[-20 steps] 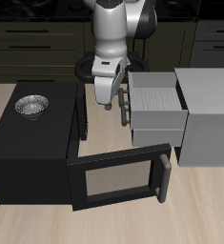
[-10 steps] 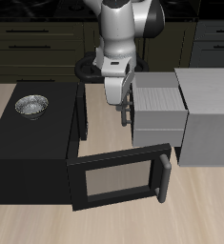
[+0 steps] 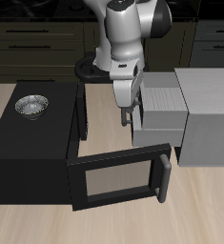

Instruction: Close the top drawer of the white cabinet

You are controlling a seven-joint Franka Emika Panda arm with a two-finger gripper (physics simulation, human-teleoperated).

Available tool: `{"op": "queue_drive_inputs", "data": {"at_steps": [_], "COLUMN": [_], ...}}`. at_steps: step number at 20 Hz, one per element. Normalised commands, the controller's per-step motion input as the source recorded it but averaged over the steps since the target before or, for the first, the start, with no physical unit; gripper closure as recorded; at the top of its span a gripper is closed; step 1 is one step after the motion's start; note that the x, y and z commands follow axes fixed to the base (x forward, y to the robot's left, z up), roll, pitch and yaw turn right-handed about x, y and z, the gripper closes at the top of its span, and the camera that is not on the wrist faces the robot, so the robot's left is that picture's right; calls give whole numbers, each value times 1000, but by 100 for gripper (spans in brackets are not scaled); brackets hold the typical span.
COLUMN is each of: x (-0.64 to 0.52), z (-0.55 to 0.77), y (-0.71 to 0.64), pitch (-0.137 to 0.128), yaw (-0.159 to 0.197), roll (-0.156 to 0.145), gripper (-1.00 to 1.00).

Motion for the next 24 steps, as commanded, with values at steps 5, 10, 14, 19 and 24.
{"op": "queue_drive_inputs", "data": {"at_steps": [5,10,14,19,24], "x": [45,51,37,0,6], "z": [-69,-58,-120,-115,-55], "y": [293,312,330,391,300], "pitch": [-2,-20,-6,-16,-19], "yaw": [-6,-22,-16,-21,-19], "roll": [45,54,58,70,56], "gripper": [-100,-100,-100,-100,-100]}}
